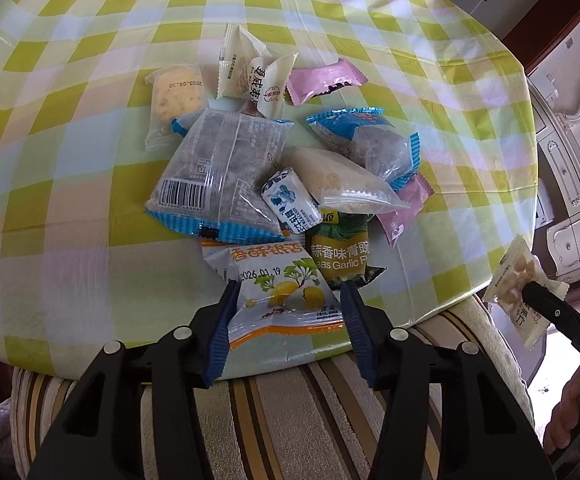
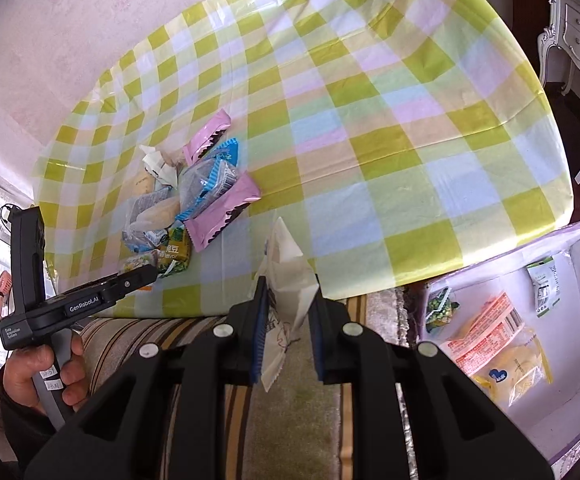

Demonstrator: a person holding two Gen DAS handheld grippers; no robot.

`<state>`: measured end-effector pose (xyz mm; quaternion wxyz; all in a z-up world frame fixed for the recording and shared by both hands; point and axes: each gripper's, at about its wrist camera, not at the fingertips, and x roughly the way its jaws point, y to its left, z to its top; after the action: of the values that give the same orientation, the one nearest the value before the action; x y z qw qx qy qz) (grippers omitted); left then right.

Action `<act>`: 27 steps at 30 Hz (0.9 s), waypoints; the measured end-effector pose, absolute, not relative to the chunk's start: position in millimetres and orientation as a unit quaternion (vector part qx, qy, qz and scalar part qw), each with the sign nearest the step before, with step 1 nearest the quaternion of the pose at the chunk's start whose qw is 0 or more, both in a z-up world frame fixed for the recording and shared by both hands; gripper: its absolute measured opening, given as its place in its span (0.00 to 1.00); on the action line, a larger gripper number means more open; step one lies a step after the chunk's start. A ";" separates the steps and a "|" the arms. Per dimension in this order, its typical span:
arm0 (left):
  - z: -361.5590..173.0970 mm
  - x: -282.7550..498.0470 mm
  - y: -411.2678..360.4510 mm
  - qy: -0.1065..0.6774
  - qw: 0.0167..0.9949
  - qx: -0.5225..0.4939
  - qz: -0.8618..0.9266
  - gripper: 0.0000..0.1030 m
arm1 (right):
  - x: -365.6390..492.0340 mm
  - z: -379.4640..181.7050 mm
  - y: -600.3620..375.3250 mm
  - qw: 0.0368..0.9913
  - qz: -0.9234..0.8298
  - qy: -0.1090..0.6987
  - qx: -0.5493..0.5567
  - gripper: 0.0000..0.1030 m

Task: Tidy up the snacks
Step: 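Carry the orange-topped bag and white nut bag over the white box and open both tools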

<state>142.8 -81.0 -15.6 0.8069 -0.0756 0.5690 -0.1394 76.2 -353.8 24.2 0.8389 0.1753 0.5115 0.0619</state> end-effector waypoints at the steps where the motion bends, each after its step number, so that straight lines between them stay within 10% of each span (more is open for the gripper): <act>1: -15.1 141.7 -79.4 0.567 0.808 -0.079 -0.137 0.48 | 75.4 23.5 -358.3 0.839 0.058 0.511 0.178 0.18; 27: 25.6 97.2 -77.2 0.534 0.826 -0.100 -0.149 0.47 | 46.6 17.4 -433.0 0.845 -0.004 0.489 0.217 0.18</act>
<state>97.2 -77.2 25.6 0.8262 -0.1004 0.5338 -0.1493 46.6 -433.0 17.4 0.8447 0.2166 0.4894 -0.0040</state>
